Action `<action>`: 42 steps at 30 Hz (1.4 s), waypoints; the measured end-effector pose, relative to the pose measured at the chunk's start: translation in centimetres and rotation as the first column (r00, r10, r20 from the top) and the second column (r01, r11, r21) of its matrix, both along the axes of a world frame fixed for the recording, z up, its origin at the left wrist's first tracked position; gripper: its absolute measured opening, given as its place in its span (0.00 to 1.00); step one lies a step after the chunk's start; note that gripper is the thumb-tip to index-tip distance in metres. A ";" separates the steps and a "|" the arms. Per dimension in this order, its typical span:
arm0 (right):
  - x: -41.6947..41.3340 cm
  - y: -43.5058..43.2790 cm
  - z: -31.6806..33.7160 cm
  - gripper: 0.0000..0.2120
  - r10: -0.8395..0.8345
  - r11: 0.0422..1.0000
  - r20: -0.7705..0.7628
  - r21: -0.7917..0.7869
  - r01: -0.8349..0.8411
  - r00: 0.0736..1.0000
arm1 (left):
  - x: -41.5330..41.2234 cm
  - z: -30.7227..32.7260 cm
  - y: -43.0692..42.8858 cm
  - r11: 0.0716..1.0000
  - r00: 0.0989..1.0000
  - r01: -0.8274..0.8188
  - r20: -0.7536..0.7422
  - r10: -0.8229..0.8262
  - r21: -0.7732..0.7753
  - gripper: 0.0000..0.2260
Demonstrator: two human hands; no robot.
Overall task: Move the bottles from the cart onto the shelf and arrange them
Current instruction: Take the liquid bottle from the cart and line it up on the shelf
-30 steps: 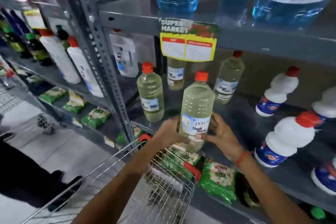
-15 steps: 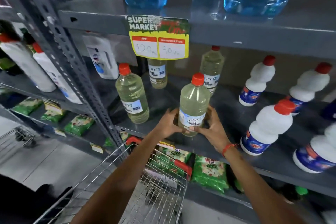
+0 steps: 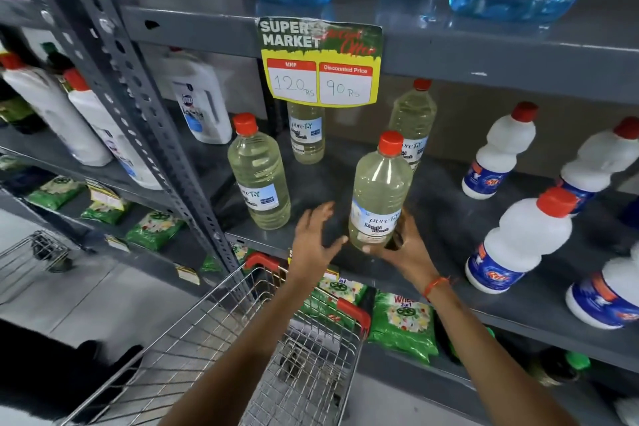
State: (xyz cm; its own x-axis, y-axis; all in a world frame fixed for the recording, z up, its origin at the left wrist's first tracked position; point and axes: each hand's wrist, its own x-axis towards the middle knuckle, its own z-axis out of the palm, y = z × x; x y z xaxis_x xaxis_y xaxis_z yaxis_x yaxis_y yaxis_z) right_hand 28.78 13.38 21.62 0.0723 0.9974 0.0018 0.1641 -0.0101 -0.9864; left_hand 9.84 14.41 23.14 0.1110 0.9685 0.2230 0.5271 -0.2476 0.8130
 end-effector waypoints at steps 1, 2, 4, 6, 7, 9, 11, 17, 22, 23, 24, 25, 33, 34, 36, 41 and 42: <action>-0.4 0.1 -0.4 0.44 -0.023 1.000 0.019 -0.008 0.023 1.000 | -0.6 -0.2 -1.2 0.990 0.990 -0.136 0.052 0.133 0.047 0.26; -0.8 0.1 -0.7 0.42 -0.054 0.998 0.033 -0.008 0.054 0.998 | -1.4 -0.4 -2.0 0.960 0.957 -0.274 0.118 0.265 0.060 0.25; -1.6 0.1 -1.0 0.38 -0.132 0.991 0.042 0.004 0.132 0.990 | -3.3 -0.8 -2.2 0.876 0.861 -0.480 0.216 0.460 0.047 0.31; -2.2 0.0 -1.0 0.34 -0.192 0.981 0.065 0.023 0.191 0.979 | -5.3 -1.4 -0.9 0.824 0.799 -0.567 0.234 0.554 -0.014 0.39; -2.3 -0.1 -1.1 0.33 -0.210 0.978 0.083 0.031 0.208 0.974 | -6.2 -1.5 0.0 0.823 0.800 -0.566 0.205 0.563 -0.052 0.42; -2.4 -0.3 -1.1 0.31 -0.230 0.973 0.121 0.045 0.226 0.966 | -7.4 -1.6 1.6 0.861 0.842 -0.501 0.180 0.509 -0.087 0.46; -2.6 -0.3 -1.1 0.31 -0.246 0.969 0.137 0.045 0.242 0.960 | -8.1 -1.6 2.9 0.895 0.874 -0.427 0.194 0.445 -0.129 0.44; -2.6 -0.3 -1.3 0.31 -0.279 0.960 0.203 0.055 0.273 0.939 | -9.0 -2.2 4.3 0.917 0.903 -0.377 0.166 0.396 -0.132 0.33; -2.5 -0.3 -1.4 0.33 -0.277 0.961 0.226 0.071 0.268 0.934 | -9.2 -2.5 4.5 0.923 0.910 -0.370 0.159 0.383 -0.109 0.34; -2.6 -0.3 -1.3 0.33 -0.276 0.961 0.226 0.074 0.266 0.934 | -9.2 -2.6 4.5 0.922 0.909 -0.370 0.162 0.384 -0.114 0.34; -2.6 -0.4 -1.2 0.33 -0.274 0.962 0.224 0.076 0.264 0.935 | -9.2 -2.5 4.5 0.923 0.908 -0.368 0.169 0.383 -0.116 0.33; -2.6 -0.4 -1.2 0.33 -0.272 0.962 0.221 0.077 0.261 0.936 | -9.2 -2.4 4.5 0.923 0.907 -0.367 0.173 0.383 -0.120 0.33; -2.5 -0.5 -1.1 0.34 -0.279 0.960 0.210 0.078 0.269 0.937 | -9.0 -2.4 5.1 0.924 0.914 -0.367 0.145 0.379 -0.104 0.32; -2.5 -0.5 -1.1 0.34 -0.279 0.960 0.210 0.076 0.268 0.937 | -9.0 -2.5 5.2 0.923 0.913 -0.372 0.142 0.383 -0.098 0.32; -2.5 -0.5 -1.2 0.34 -0.279 0.960 0.211 0.072 0.270 0.937 | -9.2 -2.7 5.2 0.918 0.908 -0.386 0.138 0.395 -0.091 0.32; -2.4 -0.4 -1.2 0.33 -0.282 0.959 0.202 0.071 0.273 0.938 | -9.5 -2.9 5.1 0.918 0.907 -0.386 0.141 0.396 -0.093 0.31; -2.4 -0.4 -1.2 0.33 -0.284 0.959 0.200 0.070 0.276 0.938 | -9.5 -2.9 5.1 0.922 0.911 -0.377 0.141 0.387 -0.093 0.32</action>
State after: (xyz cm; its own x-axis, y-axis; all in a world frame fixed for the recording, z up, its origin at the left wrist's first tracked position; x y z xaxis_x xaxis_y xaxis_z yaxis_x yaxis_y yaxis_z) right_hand 26.40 12.98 20.42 0.3425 0.9355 0.0864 0.3599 -0.0457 -0.9319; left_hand 0.34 19.54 20.22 -0.3011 0.9424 0.1459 0.4388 0.0011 0.8986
